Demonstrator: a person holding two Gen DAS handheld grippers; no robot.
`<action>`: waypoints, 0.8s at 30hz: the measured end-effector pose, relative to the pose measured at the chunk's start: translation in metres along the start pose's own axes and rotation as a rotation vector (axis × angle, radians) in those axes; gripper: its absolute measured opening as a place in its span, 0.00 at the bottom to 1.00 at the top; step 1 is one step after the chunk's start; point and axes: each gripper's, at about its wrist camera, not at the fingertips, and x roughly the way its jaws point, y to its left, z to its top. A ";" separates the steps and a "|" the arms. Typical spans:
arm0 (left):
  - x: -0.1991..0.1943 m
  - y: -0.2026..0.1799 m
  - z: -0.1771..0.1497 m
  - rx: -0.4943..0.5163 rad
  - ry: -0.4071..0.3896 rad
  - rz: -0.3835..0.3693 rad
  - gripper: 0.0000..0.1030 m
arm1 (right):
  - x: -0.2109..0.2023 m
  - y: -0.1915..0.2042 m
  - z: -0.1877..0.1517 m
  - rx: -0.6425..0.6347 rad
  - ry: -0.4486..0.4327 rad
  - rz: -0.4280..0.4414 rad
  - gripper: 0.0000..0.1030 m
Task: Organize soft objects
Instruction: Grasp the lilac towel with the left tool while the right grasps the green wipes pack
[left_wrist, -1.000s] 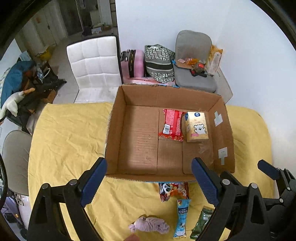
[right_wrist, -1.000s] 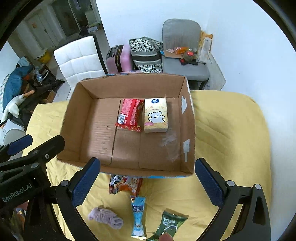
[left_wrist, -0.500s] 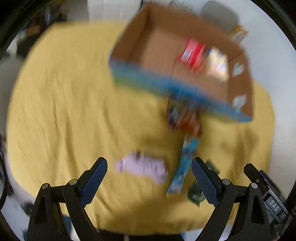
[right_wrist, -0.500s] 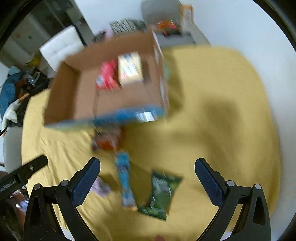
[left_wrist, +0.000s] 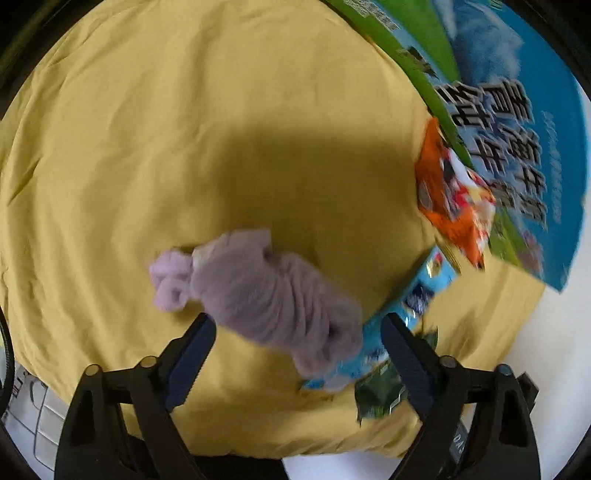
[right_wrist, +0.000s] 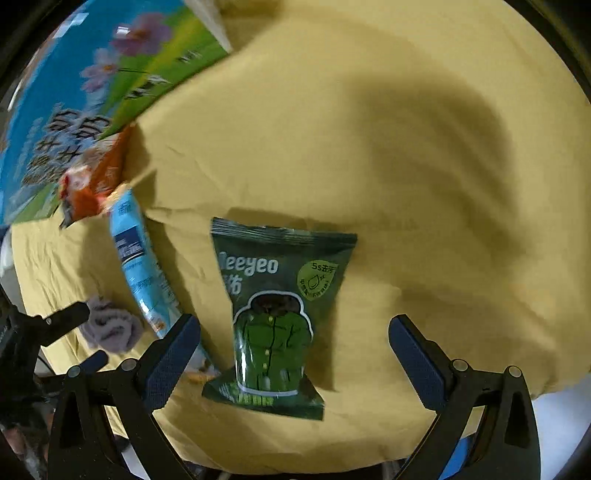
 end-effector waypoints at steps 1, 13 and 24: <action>0.002 -0.002 0.004 0.003 -0.004 0.016 0.69 | 0.003 -0.002 0.002 0.011 0.008 0.012 0.92; -0.003 -0.049 -0.033 0.506 -0.151 0.445 0.52 | 0.017 0.020 0.005 -0.225 0.044 -0.146 0.53; 0.035 -0.067 -0.031 0.460 -0.170 0.423 0.46 | 0.027 0.017 0.010 -0.223 0.066 -0.185 0.55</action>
